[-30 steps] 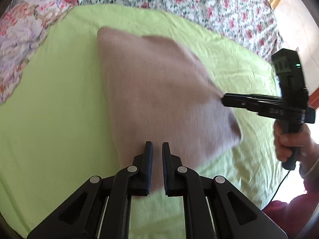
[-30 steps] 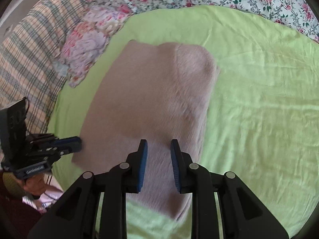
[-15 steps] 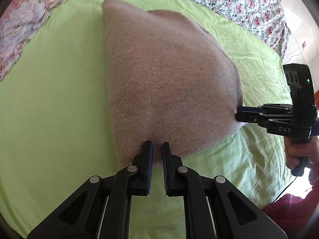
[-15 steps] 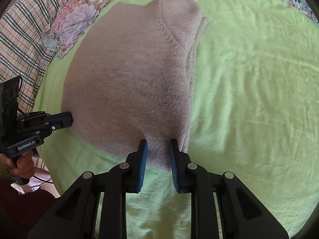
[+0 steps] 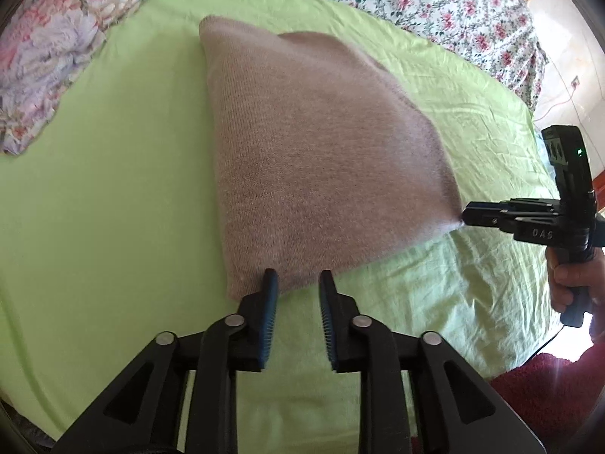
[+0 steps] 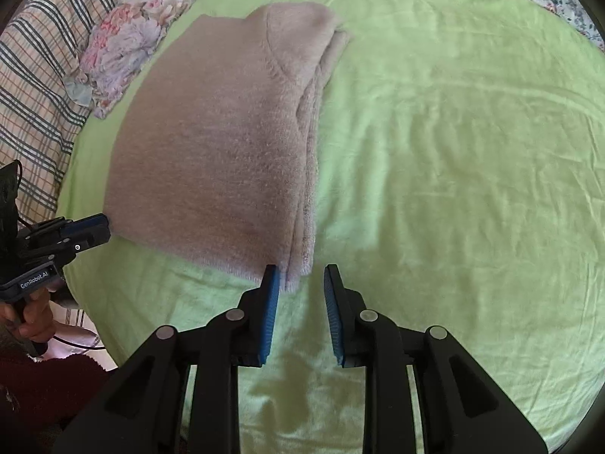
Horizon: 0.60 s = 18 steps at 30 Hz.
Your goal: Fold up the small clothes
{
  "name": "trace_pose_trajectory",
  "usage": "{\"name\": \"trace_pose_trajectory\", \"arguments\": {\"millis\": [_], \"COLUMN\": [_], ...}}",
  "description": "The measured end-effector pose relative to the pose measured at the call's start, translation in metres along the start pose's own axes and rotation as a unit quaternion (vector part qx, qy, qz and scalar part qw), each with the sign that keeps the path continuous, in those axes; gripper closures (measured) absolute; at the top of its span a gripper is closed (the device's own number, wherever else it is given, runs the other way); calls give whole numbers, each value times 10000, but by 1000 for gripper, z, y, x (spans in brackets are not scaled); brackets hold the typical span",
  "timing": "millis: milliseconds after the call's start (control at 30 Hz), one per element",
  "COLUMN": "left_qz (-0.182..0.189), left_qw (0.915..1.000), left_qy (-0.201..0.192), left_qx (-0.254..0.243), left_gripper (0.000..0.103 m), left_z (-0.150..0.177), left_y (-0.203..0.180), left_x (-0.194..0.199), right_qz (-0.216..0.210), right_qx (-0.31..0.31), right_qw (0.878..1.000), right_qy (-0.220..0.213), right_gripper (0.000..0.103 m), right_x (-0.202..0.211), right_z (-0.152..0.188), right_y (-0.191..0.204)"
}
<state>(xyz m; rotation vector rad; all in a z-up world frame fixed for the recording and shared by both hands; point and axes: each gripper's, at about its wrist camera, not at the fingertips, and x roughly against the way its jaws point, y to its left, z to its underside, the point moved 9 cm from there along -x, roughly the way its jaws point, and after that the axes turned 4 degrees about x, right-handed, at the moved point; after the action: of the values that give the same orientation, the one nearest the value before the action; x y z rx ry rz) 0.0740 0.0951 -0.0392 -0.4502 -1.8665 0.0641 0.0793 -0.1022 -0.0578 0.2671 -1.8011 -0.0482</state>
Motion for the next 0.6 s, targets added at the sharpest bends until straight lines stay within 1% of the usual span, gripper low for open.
{"name": "trace_pose_trajectory", "arguments": {"millis": [33,100,200,333,367,433,467,533,567,600], "left_qz": [-36,-76,-191,-389,-418,-490,-539,-620,-662,-696], "left_qw": [10000,9999,9996,9988,9987,9983,9980,9975,9973,9971], "left_qy": [-68,-131,-185,-220,-233,-244,-244,-241,-223,-214], "left_qx": [-12,-19,-55,-180,-192,-212,-222,-235,-231,-231], "left_gripper": [70,59,51,44,42,36,34,31,27,24], "left_z": [1,3,6,13,14,17,19,23,25,26], "left_y": [0,1,2,5,6,8,9,10,12,12], "left_x": [6,13,21,30,31,33,34,36,36,36], "right_qz": [22,15,16,-87,-130,-180,-204,-244,-263,-288], "right_qx": [-12,-48,0,86,128,201,255,357,400,445], "right_qw": [10000,10000,10000,9999,9998,9996,9994,9990,9988,9985], "right_qy": [-22,-47,-88,-108,-116,-127,-124,-120,-124,-127], "right_gripper": [77,77,77,76,74,65,63,55,53,49], "right_x": [4,9,16,20,21,22,22,22,22,22], "right_z": [1,2,7,10,11,15,17,22,24,26], "right_y": [0,1,5,16,18,25,29,39,43,46]}}
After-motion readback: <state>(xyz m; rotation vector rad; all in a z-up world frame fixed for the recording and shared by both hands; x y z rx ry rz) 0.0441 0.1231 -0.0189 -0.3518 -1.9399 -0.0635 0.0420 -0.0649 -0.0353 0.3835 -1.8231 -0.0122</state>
